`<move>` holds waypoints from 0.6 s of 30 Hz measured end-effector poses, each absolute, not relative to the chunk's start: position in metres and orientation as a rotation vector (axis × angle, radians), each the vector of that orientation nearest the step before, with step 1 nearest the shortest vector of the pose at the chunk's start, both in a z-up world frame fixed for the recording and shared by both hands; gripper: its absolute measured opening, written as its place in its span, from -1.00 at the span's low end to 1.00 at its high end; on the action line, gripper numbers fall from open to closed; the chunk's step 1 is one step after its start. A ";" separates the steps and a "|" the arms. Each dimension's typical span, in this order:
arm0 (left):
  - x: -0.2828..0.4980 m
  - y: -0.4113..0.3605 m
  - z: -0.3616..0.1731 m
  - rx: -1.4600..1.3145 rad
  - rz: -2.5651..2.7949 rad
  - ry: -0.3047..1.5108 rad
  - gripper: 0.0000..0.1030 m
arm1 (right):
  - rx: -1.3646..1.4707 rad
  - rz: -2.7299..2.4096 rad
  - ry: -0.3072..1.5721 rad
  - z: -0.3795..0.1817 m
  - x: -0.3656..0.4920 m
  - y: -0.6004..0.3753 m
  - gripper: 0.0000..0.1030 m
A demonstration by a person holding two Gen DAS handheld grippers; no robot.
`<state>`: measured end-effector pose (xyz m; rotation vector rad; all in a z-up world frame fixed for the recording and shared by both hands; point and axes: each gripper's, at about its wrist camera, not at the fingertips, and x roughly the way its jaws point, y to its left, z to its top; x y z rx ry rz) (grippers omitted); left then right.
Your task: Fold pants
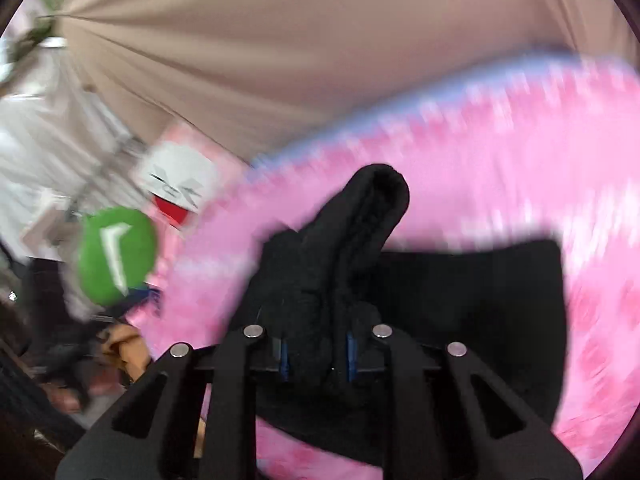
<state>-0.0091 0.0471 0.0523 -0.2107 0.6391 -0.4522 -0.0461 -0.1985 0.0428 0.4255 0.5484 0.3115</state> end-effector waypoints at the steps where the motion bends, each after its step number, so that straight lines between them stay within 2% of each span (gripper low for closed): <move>1: -0.011 0.050 0.055 -0.214 -0.453 0.628 0.27 | 0.386 0.285 0.521 0.053 -0.056 -0.201 -0.65; 3: -0.013 0.052 0.054 -0.214 -0.461 0.623 0.29 | 0.331 0.189 0.516 0.054 -0.076 -0.216 -0.64; 6: -0.005 0.041 0.035 -0.210 -0.488 0.676 0.29 | 0.329 0.003 0.701 -0.013 -0.075 -0.246 -0.53; 7: 0.000 0.036 0.027 -0.213 -0.501 0.703 0.29 | 0.323 -0.075 0.819 -0.053 -0.069 -0.255 -0.44; 8: 0.003 0.032 0.020 -0.214 -0.511 0.724 0.29 | 0.376 -0.090 0.805 -0.073 -0.073 -0.264 -0.27; 9: 0.007 0.026 0.013 -0.208 -0.514 0.747 0.29 | 0.457 -0.075 0.754 -0.072 -0.083 -0.272 -0.22; 10: 0.010 0.019 0.007 -0.195 -0.506 0.765 0.29 | 0.492 -0.074 0.759 -0.070 -0.085 -0.276 -0.05; 11: 0.013 0.013 0.001 -0.178 -0.482 0.785 0.29 | 0.518 -0.080 0.747 -0.061 -0.090 -0.281 0.02; 12: 0.014 0.009 -0.002 -0.172 -0.471 0.798 0.29 | 0.512 -0.089 0.725 -0.056 -0.093 -0.282 0.02; 14: 0.014 0.007 -0.009 -0.189 -0.487 0.829 0.30 | 0.459 -0.098 0.718 -0.044 -0.096 -0.281 0.19; 18: 0.016 0.021 -0.026 -0.266 -0.468 0.893 0.37 | 0.515 -0.046 0.769 -0.056 -0.092 -0.287 0.37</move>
